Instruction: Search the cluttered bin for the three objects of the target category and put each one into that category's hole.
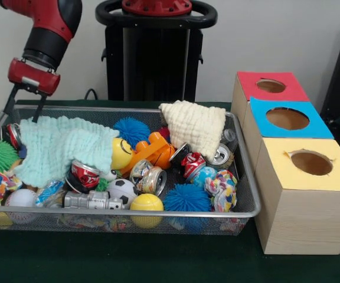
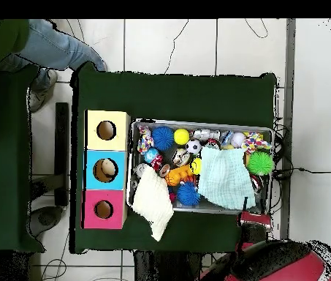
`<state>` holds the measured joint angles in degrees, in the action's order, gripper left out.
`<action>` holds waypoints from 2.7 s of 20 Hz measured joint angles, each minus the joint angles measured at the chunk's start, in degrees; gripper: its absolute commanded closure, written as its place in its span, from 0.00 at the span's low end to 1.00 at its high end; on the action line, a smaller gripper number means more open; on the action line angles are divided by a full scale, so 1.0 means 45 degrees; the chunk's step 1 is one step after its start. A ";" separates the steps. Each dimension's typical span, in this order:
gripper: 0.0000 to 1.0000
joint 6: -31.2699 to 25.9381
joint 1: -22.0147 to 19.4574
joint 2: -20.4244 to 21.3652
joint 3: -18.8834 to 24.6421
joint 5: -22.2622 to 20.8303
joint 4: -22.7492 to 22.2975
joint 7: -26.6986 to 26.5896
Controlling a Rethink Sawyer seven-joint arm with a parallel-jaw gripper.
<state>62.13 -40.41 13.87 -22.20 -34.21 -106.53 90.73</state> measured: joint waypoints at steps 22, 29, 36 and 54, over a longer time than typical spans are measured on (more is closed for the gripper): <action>0.00 -0.0117 0.1401 0.0128 -0.1351 0.5498 -0.2160 0.0003; 0.00 -0.0599 0.1403 0.0864 -0.1041 0.5495 -0.2469 0.0042; 0.00 -0.1371 0.0746 0.1429 0.0110 0.4795 -0.2668 0.0778; 0.00 -0.5940 -0.2690 0.2551 0.4393 -0.0068 -0.2593 0.1667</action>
<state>35.39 -52.51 25.35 -2.44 -34.51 -118.20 98.23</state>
